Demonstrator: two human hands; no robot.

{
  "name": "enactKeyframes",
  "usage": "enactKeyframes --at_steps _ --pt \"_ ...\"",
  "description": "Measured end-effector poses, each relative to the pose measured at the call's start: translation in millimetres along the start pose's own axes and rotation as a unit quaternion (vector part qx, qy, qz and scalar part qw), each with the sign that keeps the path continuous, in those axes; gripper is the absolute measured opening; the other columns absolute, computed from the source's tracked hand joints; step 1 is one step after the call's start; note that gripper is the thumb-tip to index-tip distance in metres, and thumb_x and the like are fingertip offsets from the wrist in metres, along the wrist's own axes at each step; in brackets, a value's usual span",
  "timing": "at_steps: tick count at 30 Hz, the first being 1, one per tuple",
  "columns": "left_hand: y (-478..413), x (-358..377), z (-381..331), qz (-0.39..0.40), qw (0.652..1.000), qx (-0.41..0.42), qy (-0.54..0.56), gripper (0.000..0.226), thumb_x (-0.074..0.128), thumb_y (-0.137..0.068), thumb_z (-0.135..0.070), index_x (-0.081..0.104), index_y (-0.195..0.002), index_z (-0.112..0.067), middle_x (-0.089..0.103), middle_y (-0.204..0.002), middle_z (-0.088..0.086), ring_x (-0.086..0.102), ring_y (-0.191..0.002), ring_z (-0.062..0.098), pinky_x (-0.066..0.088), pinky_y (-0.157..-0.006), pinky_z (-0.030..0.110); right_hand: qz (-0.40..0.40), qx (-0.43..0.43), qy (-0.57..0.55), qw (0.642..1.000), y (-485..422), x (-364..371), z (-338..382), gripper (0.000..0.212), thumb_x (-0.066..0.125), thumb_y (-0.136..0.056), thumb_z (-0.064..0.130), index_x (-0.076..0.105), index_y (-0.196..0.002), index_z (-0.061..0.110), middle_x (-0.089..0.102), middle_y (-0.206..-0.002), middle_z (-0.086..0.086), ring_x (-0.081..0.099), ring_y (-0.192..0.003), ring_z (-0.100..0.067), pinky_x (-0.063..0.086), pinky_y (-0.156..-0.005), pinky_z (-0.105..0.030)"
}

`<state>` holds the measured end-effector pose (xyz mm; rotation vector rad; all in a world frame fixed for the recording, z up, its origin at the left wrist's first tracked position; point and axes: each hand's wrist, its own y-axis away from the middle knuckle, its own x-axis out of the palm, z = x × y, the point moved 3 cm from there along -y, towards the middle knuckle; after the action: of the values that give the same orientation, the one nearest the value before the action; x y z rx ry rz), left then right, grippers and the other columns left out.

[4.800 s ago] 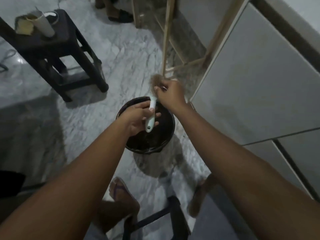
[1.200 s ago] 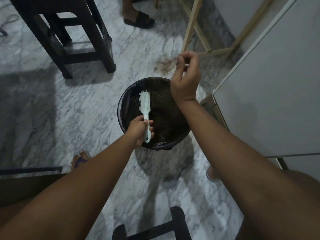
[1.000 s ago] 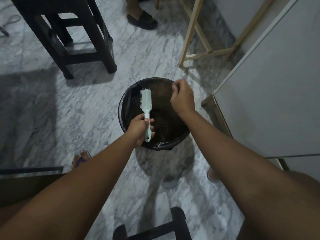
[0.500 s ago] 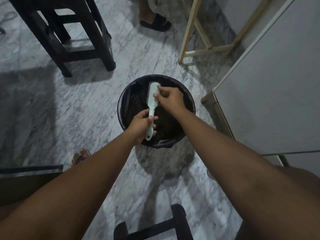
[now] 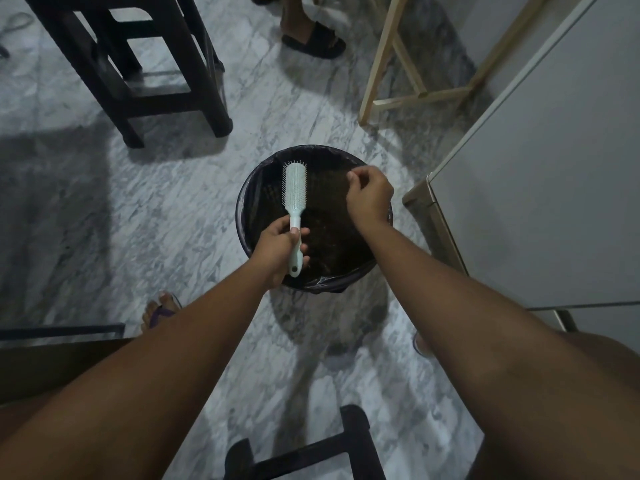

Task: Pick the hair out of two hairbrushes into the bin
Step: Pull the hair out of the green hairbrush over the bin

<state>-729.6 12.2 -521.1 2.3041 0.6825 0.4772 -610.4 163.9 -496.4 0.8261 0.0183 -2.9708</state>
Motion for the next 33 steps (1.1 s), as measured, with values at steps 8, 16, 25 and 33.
enactKeyframes --at_steps 8,16,25,33 --pt "3.1 1.7 -3.5 0.015 1.0 0.011 -0.012 0.038 0.044 -0.104 -0.01 0.048 -0.14 -0.02 0.065 -0.112 0.003 0.056 -0.073 0.016 0.052 -0.064 0.035 0.193 0.092 0.121 0.969 13.7 18.8 -14.5 0.059 0.06 -0.078 0.007 0.051 -0.136 0.014 0.057 -0.132 -0.013 0.061 -0.113 -0.028 0.052 -0.098 -0.036" --pt "5.8 4.9 -3.3 0.043 0.997 0.008 -0.057 0.041 0.047 -0.103 -0.013 0.047 -0.143 -0.022 0.068 -0.112 0.002 0.057 -0.079 0.017 0.055 -0.069 0.038 0.21 0.097 -0.123 0.965 -1.5 37.6 9.4 0.05 0.068 -0.09 0.022 0.055 -0.138 0.017 0.068 -0.121 -0.013 0.067 -0.11 -0.021 0.055 -0.097 -0.045" --pt "4.1 5.7 -4.3 0.019 0.998 0.019 -0.051 0.039 0.047 -0.103 -0.012 0.047 -0.141 -0.023 0.068 -0.112 0.001 0.058 -0.078 0.016 0.056 -0.065 0.034 0.096 0.025 -0.02 0.995 -9.3 21.5 10.7 0.015 0.079 -0.08 0.026 0.08 -0.087 0.013 0.076 -0.074 -0.002 0.07 -0.062 -0.013 0.061 -0.072 -0.032" --pt "5.2 9.1 -4.4 0.017 0.998 0.016 -0.053 0.038 0.047 -0.103 -0.012 0.048 -0.139 -0.022 0.066 -0.111 0.004 0.056 -0.074 0.015 0.054 -0.062 0.034 0.045 0.015 0.026 0.999 -4.2 12.9 11.4 0.012 0.062 -0.093 0.015 0.072 -0.09 0.008 0.073 -0.09 -0.005 0.061 -0.079 -0.012 0.046 -0.074 -0.022"
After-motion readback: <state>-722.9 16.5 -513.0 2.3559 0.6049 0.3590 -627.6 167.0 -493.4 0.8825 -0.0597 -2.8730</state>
